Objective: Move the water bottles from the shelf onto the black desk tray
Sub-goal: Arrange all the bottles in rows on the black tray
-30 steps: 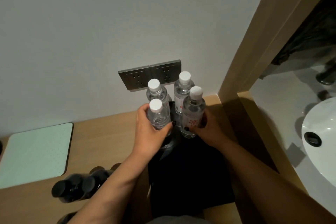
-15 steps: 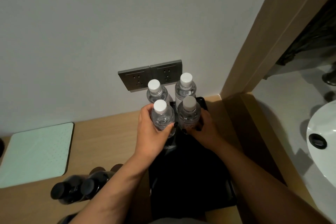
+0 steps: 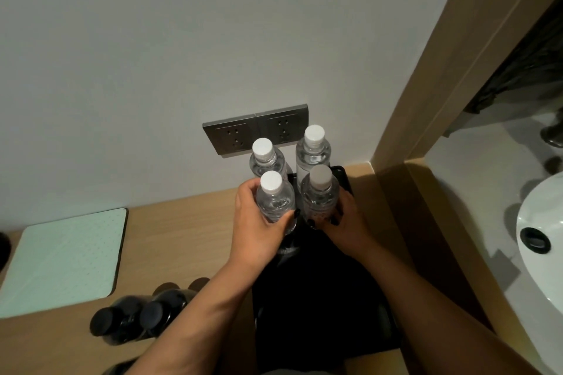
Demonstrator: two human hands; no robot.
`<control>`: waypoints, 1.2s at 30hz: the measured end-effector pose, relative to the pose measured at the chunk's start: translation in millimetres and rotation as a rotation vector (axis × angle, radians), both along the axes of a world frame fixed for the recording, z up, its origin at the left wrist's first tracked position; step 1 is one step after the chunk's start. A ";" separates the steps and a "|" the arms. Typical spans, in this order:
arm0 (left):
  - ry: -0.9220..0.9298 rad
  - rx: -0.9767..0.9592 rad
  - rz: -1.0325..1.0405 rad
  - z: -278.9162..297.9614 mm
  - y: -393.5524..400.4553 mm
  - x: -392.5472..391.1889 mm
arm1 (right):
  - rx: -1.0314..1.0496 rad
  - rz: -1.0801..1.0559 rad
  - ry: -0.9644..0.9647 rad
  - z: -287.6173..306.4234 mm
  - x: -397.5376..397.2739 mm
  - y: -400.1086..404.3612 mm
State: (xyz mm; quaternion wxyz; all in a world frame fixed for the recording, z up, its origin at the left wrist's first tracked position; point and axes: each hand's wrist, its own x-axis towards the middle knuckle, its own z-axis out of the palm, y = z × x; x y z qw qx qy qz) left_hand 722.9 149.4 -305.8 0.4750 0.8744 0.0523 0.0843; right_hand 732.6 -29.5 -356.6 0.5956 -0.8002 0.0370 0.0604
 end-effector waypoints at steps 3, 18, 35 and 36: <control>0.019 -0.002 -0.013 2.8 -0.8 -0.4 | -0.012 -0.019 0.005 0.4 1.0 1.6; 0.136 0.026 -0.027 50.6 19.8 -41.7 | -0.161 -0.236 0.213 26.8 -26.9 16.1; 0.015 -0.237 0.500 91.9 198.0 -173.7 | -0.172 0.181 0.083 120.3 -142.2 141.8; 0.063 -0.235 0.453 86.6 204.6 -172.9 | -0.174 0.185 0.070 123.3 -145.9 152.2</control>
